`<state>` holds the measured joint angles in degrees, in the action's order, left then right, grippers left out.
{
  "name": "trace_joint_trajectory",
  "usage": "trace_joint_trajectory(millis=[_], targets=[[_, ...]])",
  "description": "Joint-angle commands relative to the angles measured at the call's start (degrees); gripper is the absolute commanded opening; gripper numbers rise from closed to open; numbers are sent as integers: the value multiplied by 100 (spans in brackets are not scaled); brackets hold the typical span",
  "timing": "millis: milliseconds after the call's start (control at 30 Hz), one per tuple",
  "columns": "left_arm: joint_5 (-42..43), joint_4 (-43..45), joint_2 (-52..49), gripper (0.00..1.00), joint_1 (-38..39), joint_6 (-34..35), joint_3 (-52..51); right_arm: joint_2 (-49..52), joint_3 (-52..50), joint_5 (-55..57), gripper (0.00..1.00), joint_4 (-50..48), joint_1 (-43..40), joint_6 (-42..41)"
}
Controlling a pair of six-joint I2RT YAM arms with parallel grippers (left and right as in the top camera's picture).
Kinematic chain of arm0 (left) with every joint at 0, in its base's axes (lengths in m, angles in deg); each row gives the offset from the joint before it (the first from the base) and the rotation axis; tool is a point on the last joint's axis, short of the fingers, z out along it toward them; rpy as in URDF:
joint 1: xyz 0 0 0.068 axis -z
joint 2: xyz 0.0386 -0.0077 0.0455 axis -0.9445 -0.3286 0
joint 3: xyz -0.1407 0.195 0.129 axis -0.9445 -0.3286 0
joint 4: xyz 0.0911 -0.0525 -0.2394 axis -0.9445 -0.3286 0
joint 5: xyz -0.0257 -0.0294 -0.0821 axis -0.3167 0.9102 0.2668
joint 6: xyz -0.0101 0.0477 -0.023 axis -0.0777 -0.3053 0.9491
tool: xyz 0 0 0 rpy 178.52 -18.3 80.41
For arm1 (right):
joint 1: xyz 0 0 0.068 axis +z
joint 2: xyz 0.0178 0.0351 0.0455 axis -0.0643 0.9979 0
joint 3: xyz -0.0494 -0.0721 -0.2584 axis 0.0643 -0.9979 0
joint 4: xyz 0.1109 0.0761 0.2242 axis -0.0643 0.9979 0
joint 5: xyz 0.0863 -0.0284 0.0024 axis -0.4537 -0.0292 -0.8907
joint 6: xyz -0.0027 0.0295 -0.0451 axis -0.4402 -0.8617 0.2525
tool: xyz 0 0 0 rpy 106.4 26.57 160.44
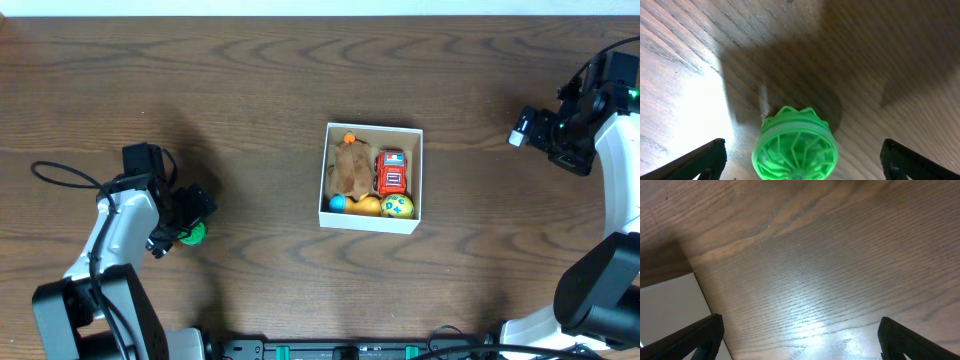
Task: Pack container
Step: 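Lower the left gripper onto the green spiky ball and grasp it, then carry the green ball into the box and release it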
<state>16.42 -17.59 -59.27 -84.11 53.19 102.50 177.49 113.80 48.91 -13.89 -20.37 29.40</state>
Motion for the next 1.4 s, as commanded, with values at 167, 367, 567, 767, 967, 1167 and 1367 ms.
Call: trace_joint_trajectory(millis=[167,367,567,767,967,1167,1367], targets=[[-107,9,-634,98,-17,74,-37,39,-26,-42,99,28,-13,-15],[-107,4,-649,98,-17,72,-37,39,-26,-42,99,26,-13,-15],[-101,2,-649,72,-17,72,-37,39,-26,-42,99,26,-13,-13],[70,7,-649,65,-17,74,-37,39,-26,-42,99,26,-13,-15],[68,7,-647,57,-17,72,-26,39,-26,-42,99,26,-13,-15],[68,-192,-640,51,-4,72,264,39,-26,-39,99,26,-13,-13],[20,-863,-498,43,339,-127,1285,39,-26,-42,99,26,-13,-15]])
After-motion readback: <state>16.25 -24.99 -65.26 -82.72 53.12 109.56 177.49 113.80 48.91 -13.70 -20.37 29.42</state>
